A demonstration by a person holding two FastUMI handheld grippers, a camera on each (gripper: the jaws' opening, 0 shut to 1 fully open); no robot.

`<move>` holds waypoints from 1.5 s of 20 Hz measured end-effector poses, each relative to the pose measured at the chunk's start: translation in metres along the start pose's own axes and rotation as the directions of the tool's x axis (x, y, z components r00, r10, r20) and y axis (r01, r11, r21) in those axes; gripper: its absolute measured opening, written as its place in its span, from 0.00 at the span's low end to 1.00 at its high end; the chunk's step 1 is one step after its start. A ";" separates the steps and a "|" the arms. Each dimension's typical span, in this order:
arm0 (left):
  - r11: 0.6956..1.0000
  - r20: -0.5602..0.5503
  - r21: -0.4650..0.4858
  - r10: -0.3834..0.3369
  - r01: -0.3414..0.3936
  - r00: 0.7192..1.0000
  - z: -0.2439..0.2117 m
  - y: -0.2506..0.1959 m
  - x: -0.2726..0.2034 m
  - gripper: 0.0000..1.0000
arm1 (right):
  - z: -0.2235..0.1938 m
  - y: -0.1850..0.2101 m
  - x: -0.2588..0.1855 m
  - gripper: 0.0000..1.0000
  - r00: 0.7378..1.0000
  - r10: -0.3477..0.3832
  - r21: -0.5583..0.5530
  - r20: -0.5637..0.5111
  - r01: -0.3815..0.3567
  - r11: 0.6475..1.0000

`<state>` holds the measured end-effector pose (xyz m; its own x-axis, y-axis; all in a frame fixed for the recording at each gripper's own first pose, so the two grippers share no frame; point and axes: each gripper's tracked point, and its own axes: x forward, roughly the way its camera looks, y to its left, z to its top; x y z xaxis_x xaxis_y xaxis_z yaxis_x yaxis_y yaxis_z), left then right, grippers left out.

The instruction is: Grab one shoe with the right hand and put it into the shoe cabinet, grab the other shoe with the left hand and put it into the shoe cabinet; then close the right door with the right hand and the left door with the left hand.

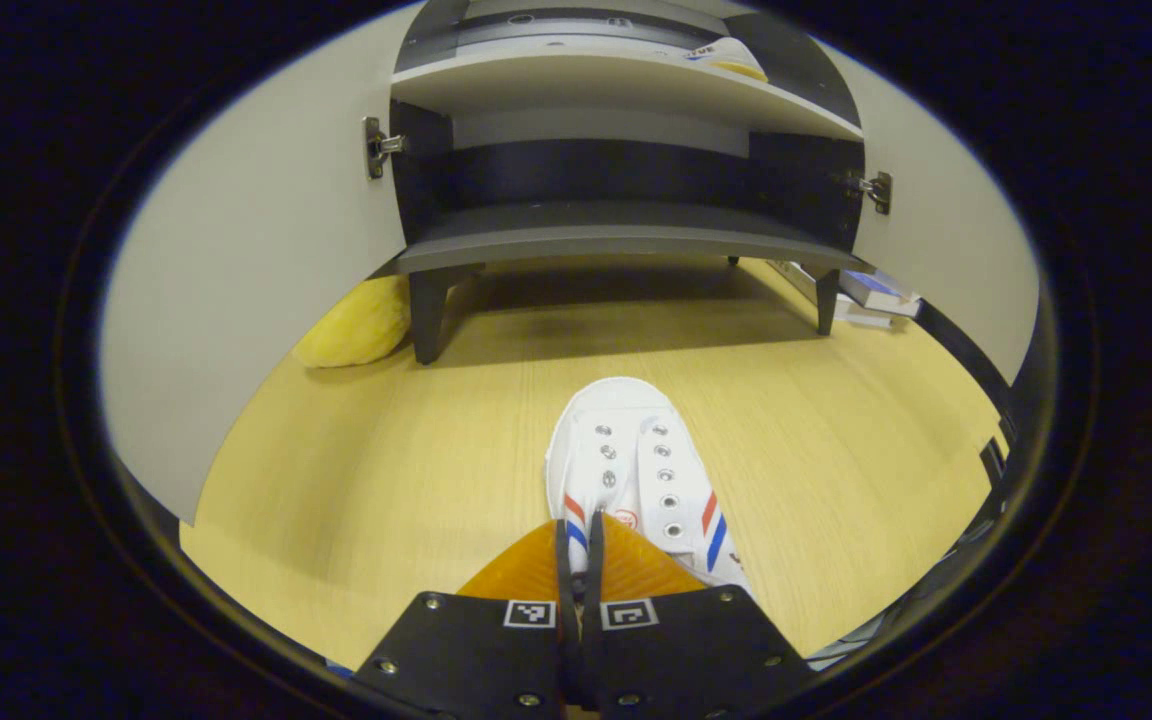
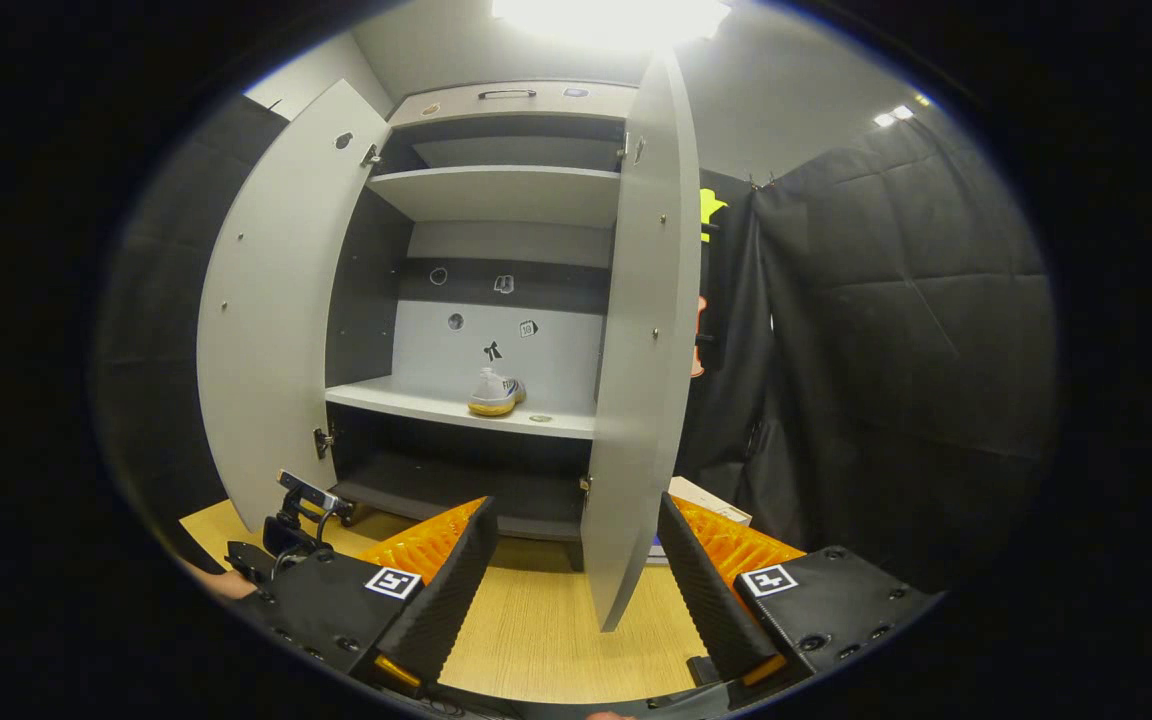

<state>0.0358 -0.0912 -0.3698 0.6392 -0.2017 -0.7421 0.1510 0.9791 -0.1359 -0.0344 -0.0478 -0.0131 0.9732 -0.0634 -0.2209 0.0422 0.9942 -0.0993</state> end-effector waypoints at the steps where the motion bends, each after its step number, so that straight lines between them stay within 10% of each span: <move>1: 1.000 0.007 -0.001 -0.007 0.007 1.000 0.003 0.000 -0.001 0.01 | 0.000 -0.001 0.000 1.00 1.000 -0.003 -0.003 0.000 0.003 1.000; 14: 0.998 0.174 -0.036 -0.039 0.046 0.984 0.079 -0.002 -0.043 0.01 | 0.001 0.012 0.005 1.00 0.999 0.036 -0.008 -0.003 -0.036 0.999; 30: 0.996 0.480 -0.012 -0.070 0.087 0.874 0.152 -0.008 -0.099 0.01 | 0.005 0.005 0.005 1.00 0.999 0.030 0.011 0.023 -0.030 0.999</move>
<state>0.0858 -0.0833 -0.1956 0.9104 -0.2573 -0.3240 0.1968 0.9582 -0.2078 -0.0281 -0.0430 -0.0101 0.9790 -0.0319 -0.2013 0.0157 0.9965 -0.0817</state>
